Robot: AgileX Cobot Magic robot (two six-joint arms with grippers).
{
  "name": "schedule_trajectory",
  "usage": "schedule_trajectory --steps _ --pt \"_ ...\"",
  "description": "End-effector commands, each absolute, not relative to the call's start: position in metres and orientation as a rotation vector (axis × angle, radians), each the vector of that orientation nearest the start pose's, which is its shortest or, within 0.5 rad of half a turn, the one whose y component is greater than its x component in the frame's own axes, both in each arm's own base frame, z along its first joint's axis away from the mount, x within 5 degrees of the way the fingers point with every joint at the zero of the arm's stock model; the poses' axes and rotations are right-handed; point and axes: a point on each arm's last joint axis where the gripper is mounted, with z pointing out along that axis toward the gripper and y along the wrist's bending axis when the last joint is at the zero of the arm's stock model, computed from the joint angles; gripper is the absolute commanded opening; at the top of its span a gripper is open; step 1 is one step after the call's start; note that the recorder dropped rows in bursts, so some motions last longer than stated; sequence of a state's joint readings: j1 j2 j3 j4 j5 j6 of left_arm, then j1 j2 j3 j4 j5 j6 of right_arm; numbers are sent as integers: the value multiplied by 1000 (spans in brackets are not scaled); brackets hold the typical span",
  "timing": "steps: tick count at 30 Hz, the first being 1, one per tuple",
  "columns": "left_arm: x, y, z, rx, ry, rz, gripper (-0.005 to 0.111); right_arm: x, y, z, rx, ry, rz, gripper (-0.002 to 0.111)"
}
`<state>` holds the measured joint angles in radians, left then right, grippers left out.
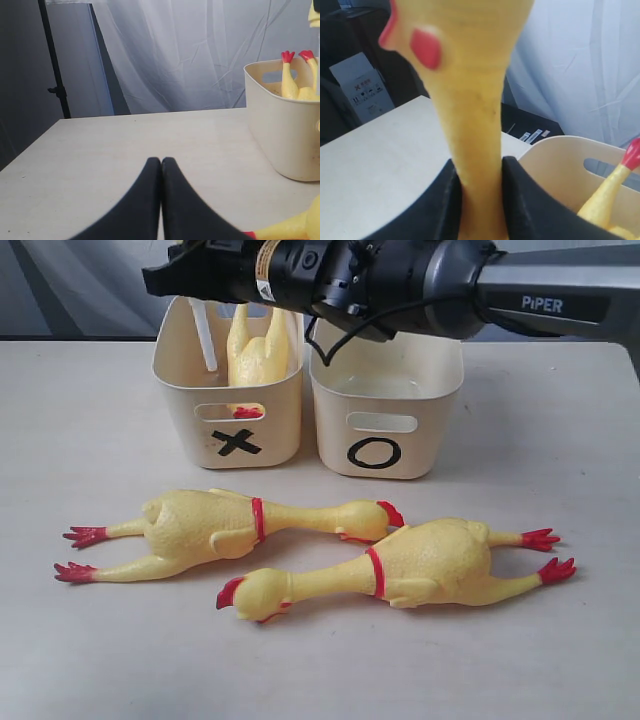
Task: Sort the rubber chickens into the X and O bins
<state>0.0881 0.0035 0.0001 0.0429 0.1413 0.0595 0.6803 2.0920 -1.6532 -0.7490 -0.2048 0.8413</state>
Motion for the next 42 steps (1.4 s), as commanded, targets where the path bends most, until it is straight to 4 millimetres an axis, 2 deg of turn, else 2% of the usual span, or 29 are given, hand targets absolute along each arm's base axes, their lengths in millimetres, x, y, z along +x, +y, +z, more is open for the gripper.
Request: schedule_trajectory --steps 1,4,6,9,11,12,15,20,24,27,29,32,38,40,42 --pt "56 5 201 13 1618 142 0 392 326 253 -702 1703 577 -1" --pt "56 5 201 13 1618 142 0 397 324 242 -698 1764 519 10" --pt "56 5 201 13 1618 142 0 398 324 239 -695 1775 512 30" --pt "56 5 201 13 1618 142 0 397 325 240 -698 1764 524 69" --pt "56 5 201 13 1618 142 0 397 325 241 -701 1752 536 84" --pt "56 5 201 13 1618 142 0 396 325 243 -699 1749 535 87" --pt "56 5 201 13 1618 142 0 396 321 251 -684 1765 503 84" --pt "56 5 201 13 1618 142 0 390 305 273 -672 1838 315 62" --pt "56 5 201 13 1618 142 0 367 300 293 -817 1885 65 39" --pt "56 5 201 13 1618 142 0 347 300 289 -1002 1942 -86 16" --pt "56 5 201 13 1618 142 0 335 299 278 -1090 2002 -109 0" --pt "56 5 201 13 1618 142 0 322 298 260 -1168 2096 -68 0" --pt "56 5 201 13 1618 142 0 287 281 223 -1597 2245 -64 0" --pt "56 5 201 13 1618 142 0 275 273 218 -1727 2250 -46 0" --pt "56 5 201 13 1618 142 0 269 266 219 -1760 2242 -54 0"
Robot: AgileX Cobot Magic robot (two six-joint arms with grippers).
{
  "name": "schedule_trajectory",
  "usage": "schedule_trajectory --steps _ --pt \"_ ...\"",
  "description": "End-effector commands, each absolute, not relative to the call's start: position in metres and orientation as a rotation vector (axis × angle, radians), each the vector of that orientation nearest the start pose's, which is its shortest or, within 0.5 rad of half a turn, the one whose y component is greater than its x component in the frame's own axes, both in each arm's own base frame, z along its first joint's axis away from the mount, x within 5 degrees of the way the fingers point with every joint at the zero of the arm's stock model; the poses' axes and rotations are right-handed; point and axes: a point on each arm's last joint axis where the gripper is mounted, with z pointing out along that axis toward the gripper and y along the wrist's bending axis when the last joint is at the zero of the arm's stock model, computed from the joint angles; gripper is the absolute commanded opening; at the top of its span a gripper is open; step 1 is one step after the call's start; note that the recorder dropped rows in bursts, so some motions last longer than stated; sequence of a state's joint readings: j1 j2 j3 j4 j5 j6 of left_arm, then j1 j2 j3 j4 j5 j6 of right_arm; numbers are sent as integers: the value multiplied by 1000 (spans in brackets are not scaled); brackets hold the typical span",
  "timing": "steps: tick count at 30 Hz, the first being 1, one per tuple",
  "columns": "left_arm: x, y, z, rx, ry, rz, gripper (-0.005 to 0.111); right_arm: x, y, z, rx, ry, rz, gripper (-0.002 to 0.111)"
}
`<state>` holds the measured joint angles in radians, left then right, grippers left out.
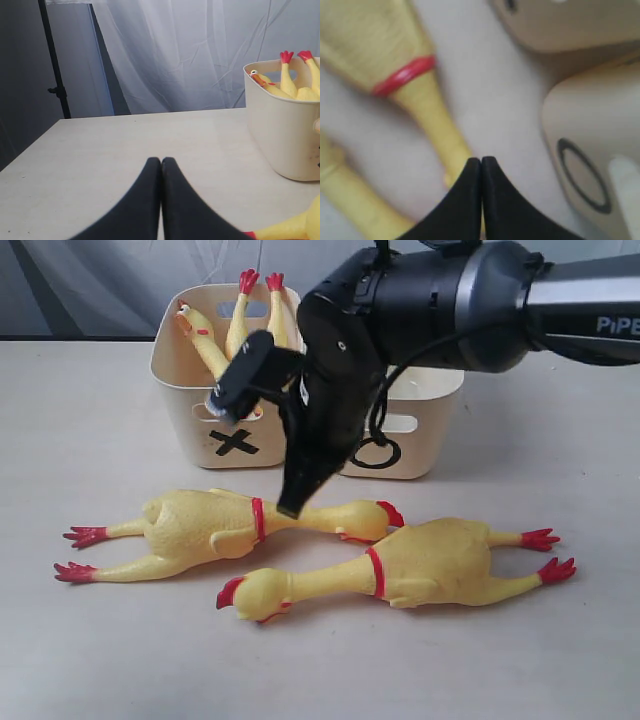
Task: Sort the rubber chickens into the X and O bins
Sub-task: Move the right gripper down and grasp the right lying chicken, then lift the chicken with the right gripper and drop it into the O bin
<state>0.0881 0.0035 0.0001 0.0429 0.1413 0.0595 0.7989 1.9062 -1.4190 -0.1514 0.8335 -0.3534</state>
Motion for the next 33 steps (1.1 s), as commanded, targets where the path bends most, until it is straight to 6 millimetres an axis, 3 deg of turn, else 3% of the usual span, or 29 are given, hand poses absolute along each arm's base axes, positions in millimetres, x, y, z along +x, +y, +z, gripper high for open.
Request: schedule_trajectory --steps 1,4,7,10,13,17,25,26,27,28,29,33 --pt "56 5 201 13 1618 142 0 266 264 221 -1760 2240 -56 0" --pt "56 5 201 13 1618 142 0 257 253 231 -1778 2263 -75 2" --pt "56 5 201 13 1618 142 0 252 236 236 -1877 2323 -229 16" --pt "56 5 201 13 1618 142 0 250 228 235 -1902 2385 -263 42" --pt "56 5 201 13 1618 142 0 254 228 229 -1912 2398 -267 80" --pt "56 5 201 13 1618 142 0 256 222 204 -2014 2456 -388 68" --pt "56 5 201 13 1618 142 0 245 208 133 -2208 2512 -489 71" --pt "56 5 201 13 1618 142 0 239 205 126 -2243 2556 -468 61" --pt "56 5 201 13 1618 142 0 235 203 125 -2286 2579 -430 44" --pt "56 5 201 13 1618 142 0 229 201 128 -2331 2625 -392 12" --pt "56 5 201 13 1618 142 0 227 202 131 -2324 2634 -360 2" --pt "56 5 201 13 1618 142 0 217 209 151 -2081 2774 -156 -1"
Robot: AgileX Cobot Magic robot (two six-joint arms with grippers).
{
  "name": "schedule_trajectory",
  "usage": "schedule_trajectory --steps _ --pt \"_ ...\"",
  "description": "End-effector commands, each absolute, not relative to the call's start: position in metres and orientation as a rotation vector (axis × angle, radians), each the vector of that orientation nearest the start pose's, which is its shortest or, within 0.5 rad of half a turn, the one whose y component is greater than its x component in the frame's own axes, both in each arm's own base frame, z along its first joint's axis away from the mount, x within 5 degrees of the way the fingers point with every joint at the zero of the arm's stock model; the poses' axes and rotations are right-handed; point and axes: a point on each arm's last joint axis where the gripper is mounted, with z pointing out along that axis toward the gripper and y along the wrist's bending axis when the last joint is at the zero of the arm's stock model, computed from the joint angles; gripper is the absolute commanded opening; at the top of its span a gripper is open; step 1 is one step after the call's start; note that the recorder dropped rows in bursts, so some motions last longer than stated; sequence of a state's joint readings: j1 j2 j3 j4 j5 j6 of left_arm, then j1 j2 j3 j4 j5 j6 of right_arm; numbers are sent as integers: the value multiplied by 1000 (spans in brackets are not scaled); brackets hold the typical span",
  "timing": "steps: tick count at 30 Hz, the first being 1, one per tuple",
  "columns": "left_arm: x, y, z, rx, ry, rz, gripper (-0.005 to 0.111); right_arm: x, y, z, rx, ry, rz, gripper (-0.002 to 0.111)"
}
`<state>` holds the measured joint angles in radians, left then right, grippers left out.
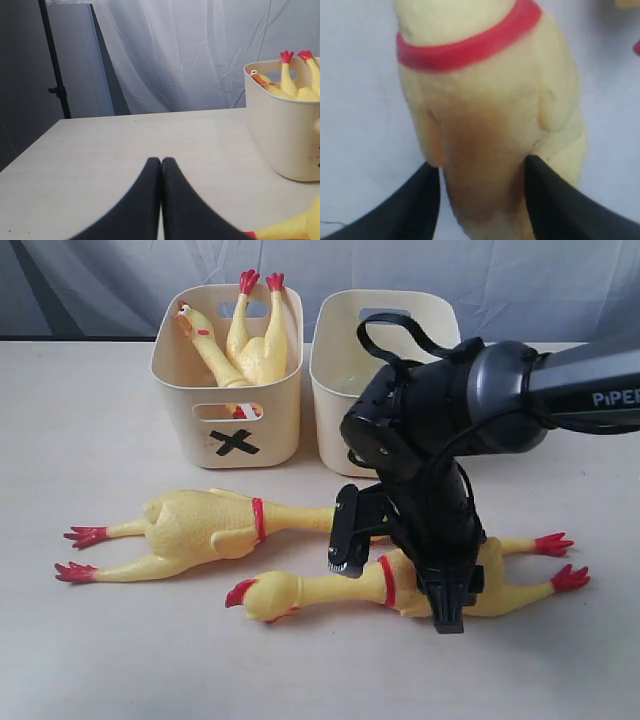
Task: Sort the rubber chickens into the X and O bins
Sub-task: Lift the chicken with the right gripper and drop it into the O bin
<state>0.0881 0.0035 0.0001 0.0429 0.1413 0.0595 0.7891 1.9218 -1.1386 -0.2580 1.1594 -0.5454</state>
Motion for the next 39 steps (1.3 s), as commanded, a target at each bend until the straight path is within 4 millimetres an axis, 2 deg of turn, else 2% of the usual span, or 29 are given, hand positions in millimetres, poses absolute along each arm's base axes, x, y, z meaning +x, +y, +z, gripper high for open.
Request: schedule_trajectory --steps 1,4,7,11,16,18,21,24,27,30,33,36,39 --pt "56 5 201 13 1618 142 0 214 211 158 -2044 2785 -80 -1" --pt "56 5 201 13 1618 142 0 201 217 191 -1915 2766 183 -1" --pt "56 5 201 13 1618 142 0 192 213 227 -1838 2667 262 -1" --pt "56 5 201 10 1619 138 0 178 191 280 -1770 2478 215 -1" --pt "56 5 201 10 1619 138 0 162 159 330 -1710 2201 47 -1" --pt "56 5 201 10 1619 138 0 164 155 353 -1539 2018 26 -1" --pt "56 5 201 10 1619 138 0 172 162 387 -1223 1751 119 -1" --pt "56 5 201 10 1619 138 0 178 170 414 -1017 1518 196 -1" --pt "56 5 201 10 1619 138 0 194 172 419 -897 1451 221 -1" --pt "56 5 201 10 1619 138 0 223 172 406 -803 1495 224 -1" --pt "56 5 201 10 1619 138 0 252 165 397 -551 1445 365 -1" --pt "56 5 201 10 1619 138 0 275 148 374 -244 1364 467 -1" --pt "56 5 201 10 1619 138 0 300 135 332 -91 1402 402 -1"
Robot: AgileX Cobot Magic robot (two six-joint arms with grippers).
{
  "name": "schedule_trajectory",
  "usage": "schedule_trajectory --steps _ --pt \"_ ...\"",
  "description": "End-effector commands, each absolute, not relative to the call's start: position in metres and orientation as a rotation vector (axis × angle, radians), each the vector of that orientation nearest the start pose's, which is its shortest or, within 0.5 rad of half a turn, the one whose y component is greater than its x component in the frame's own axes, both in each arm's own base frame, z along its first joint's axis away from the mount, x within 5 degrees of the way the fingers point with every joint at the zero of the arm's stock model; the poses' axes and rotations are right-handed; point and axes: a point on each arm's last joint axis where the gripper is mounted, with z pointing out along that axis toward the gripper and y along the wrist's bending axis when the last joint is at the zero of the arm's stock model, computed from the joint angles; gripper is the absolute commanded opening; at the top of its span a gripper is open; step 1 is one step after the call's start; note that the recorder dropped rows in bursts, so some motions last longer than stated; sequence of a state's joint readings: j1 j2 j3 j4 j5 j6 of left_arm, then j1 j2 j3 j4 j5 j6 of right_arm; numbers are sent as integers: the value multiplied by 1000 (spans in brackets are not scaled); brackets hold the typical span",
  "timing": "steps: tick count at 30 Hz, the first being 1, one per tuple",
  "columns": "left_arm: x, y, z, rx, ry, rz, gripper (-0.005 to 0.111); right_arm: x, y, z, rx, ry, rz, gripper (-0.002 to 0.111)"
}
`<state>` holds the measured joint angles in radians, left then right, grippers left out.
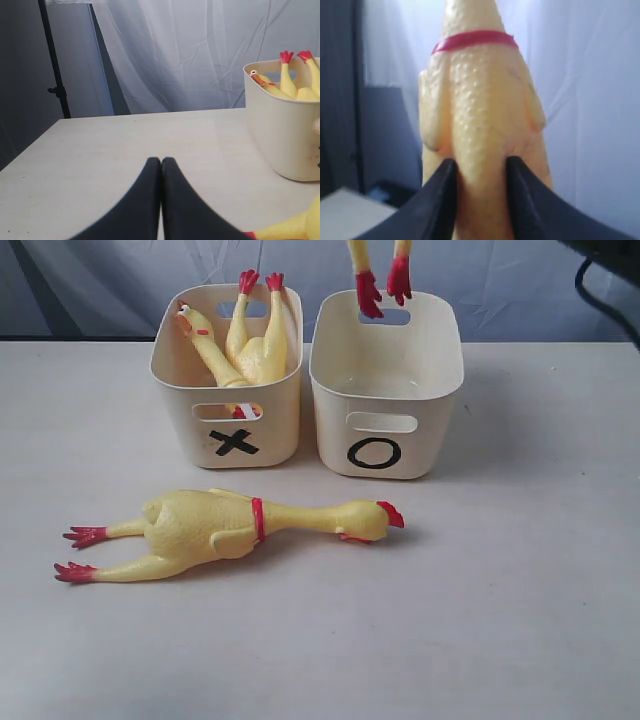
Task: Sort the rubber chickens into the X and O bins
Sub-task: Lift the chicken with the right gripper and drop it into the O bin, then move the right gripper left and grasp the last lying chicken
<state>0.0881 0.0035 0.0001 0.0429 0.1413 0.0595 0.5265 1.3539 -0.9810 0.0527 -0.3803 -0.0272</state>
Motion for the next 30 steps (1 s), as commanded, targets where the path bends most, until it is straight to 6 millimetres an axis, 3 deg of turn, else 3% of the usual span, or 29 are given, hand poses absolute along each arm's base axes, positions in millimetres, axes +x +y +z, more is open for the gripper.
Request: schedule_trajectory --steps 1,6,8,10,13,15,16,20,24,27,30 --pt "56 5 201 10 1619 138 0 307 135 320 -101 1425 376 -1" --pt "56 5 201 10 1619 138 0 336 144 263 -174 1541 308 -1" --pt "56 5 201 10 1619 138 0 341 147 248 -169 1567 308 7" --pt "56 5 201 10 1619 138 0 344 150 237 -208 1600 304 28" --pt "56 5 201 10 1619 138 0 342 151 233 -228 1666 304 79" --pt "56 5 201 10 1619 138 0 339 150 237 -231 1695 312 97" --pt "56 5 201 10 1619 138 0 336 149 242 -236 1715 316 99" --pt "56 5 201 12 1619 140 0 314 151 272 -413 1720 299 87" --pt "56 5 201 12 1619 140 0 269 181 295 -920 1590 184 68" --pt "56 5 201 13 1619 142 0 238 213 295 -1120 1530 211 62" --pt "56 5 201 13 1619 142 0 212 244 280 -1288 1492 243 63"
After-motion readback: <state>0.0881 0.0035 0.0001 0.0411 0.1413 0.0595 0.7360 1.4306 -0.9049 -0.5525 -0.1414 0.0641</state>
